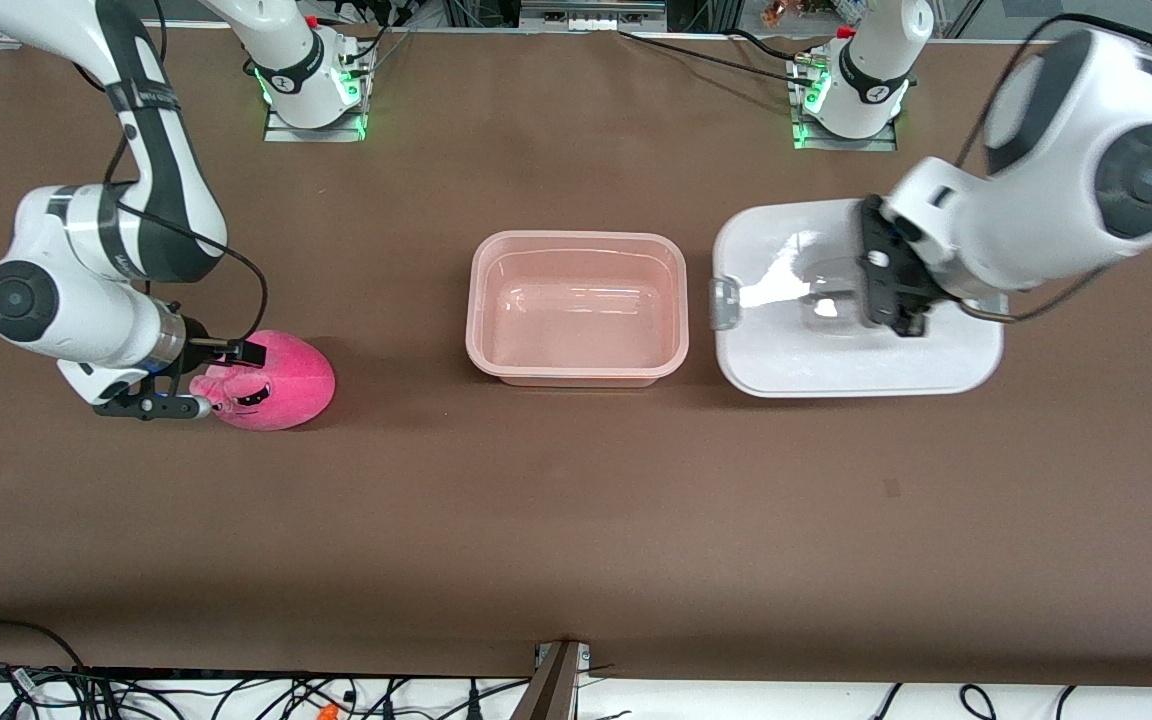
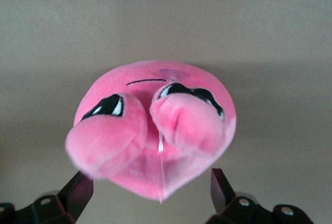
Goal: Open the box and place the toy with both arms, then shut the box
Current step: 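Lift the lid off with the left gripper while the right gripper reaches the toy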
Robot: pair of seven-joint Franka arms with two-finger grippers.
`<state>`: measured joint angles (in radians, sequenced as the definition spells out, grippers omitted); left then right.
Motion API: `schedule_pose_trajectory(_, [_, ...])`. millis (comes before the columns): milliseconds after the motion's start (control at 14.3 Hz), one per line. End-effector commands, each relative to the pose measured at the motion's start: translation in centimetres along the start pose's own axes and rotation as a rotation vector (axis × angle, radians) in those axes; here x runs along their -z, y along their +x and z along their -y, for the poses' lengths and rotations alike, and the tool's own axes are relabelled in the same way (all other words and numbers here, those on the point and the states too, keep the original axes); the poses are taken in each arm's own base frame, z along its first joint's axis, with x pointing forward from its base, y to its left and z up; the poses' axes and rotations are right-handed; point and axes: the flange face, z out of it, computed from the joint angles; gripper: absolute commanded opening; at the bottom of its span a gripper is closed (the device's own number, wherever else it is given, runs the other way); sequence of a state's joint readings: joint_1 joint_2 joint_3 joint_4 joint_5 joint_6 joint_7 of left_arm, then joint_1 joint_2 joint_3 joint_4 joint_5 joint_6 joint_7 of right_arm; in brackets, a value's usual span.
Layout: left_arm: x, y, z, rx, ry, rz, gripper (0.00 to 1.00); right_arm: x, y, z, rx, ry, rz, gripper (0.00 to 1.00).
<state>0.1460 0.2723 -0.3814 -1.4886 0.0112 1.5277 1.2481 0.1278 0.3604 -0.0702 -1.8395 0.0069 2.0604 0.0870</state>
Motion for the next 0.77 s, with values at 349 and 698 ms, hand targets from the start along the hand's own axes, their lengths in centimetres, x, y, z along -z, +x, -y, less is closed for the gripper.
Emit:
schedule_pose_trajectory(349, [3.4, -10.1, 2.3, 0.113, 0.083, 0.078, 0.0, -2.4, 0.2, 0.3, -0.003, 0.021, -0.03, 0.62])
schedule_pose_trajectory(698, [3.8, -10.6, 2.6, 0.118, 0.089, 0.075, 0.0, -2.9, 0.3, 0.6, 0.014, 0.017, -0.019, 0.0])
